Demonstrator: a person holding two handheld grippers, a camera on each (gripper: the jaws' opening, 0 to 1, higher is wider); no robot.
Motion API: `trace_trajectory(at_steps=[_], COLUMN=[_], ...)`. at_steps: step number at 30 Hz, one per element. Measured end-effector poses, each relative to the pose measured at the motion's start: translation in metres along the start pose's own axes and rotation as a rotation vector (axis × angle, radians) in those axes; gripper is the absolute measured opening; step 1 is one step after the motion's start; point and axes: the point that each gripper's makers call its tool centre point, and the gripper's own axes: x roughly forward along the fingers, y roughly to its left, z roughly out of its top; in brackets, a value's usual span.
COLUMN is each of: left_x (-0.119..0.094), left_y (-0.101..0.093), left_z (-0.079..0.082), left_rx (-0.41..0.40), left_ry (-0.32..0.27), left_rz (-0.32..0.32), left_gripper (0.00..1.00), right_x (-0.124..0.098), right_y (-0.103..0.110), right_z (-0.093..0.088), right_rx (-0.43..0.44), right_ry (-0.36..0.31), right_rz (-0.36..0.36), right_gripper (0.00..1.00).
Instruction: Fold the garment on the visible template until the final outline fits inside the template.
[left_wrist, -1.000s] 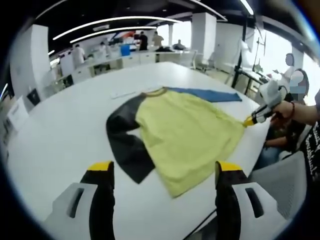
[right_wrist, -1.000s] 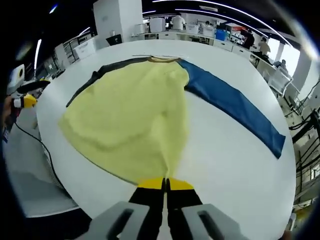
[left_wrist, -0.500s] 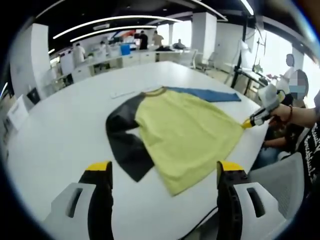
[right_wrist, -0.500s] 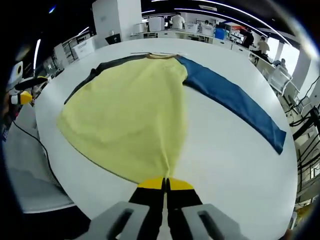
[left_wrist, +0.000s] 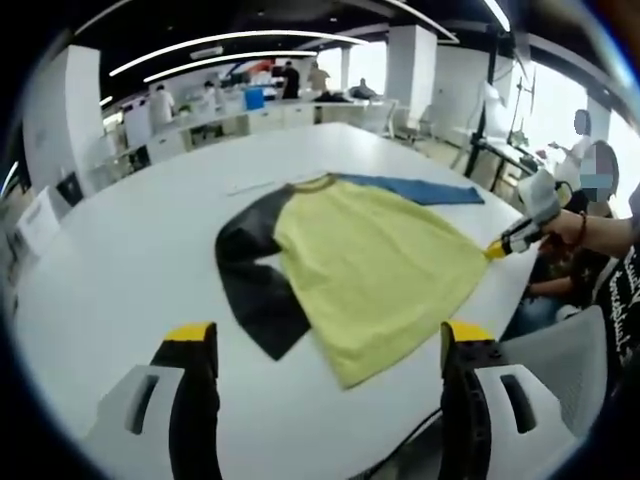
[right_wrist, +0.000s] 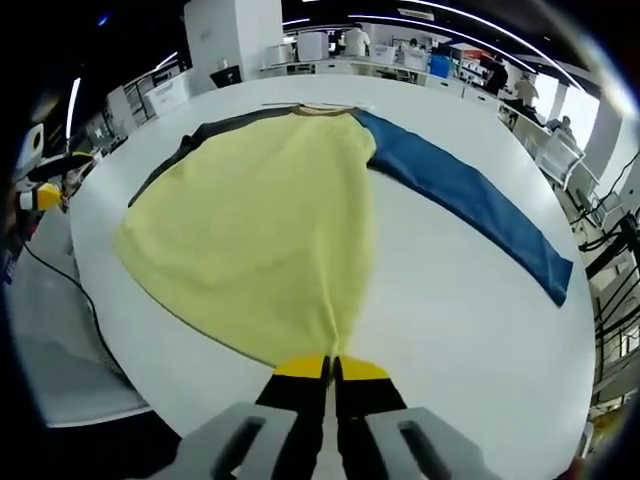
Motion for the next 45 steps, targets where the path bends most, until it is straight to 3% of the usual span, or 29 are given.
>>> trace_trajectory(at_steps=[5, 10, 16, 20, 22, 28, 36, 40, 45], left_x=[-0.001, -0.002, -0.002, -0.002, -0.002, -0.003, -0.006, -0.008, -0.01], left_y=[0.0, 0.0, -0.002, -0.002, -0.002, -0.002, -0.001, -0.001, -0.002], left_z=[0.002, 0.004, 0.006, 0.006, 0.007, 0.006, 0.006, 0.008, 0.012], left_rx=[-0.009, -0.023, -0.025, -0.017, -0.019, -0.011, -0.018, -0.02, -0.028], left_ry=[-0.007, -0.012, -0.014, -0.015, -0.015, -0.01, -0.014, -0.018, -0.03], left_rz=[0.006, 0.009, 0.002, 0.001, 0.002, 0.0, 0.005, 0.005, 0.001], left_gripper=[0.98, 1.0, 1.0, 1.0, 1.0, 1.0, 1.0, 1.0, 1.0], right_x=[0.0, -0.002, -0.005, -0.01, -0.009, -0.009, -0.022, -0.033, -0.042], right_y=[-0.003, -0.008, -0.01, -0.012, -0.019, -0.02, -0.034, -0.051, -0.074], right_z=[0.0, 0.005, 0.008, 0.007, 0.004, 0.0, 0.008, 0.019, 0.029], right_rx=[0.005, 0.058, 0.052, 0.009, -0.025, -0.04, 0.052, 0.112, 0.122], right_ry=[0.007, -0.001, -0.004, 0.019, 0.03, 0.053, 0.009, -0.027, -0.048], right_rz=[-0.006, 0.007, 0.021, 0.028, -0.013, -0.026, -0.016, -0.038, -0.07], right_gripper=[0.09, 0.33, 0.42, 0.42, 0.42, 0.4, 0.42, 0.47, 0.51])
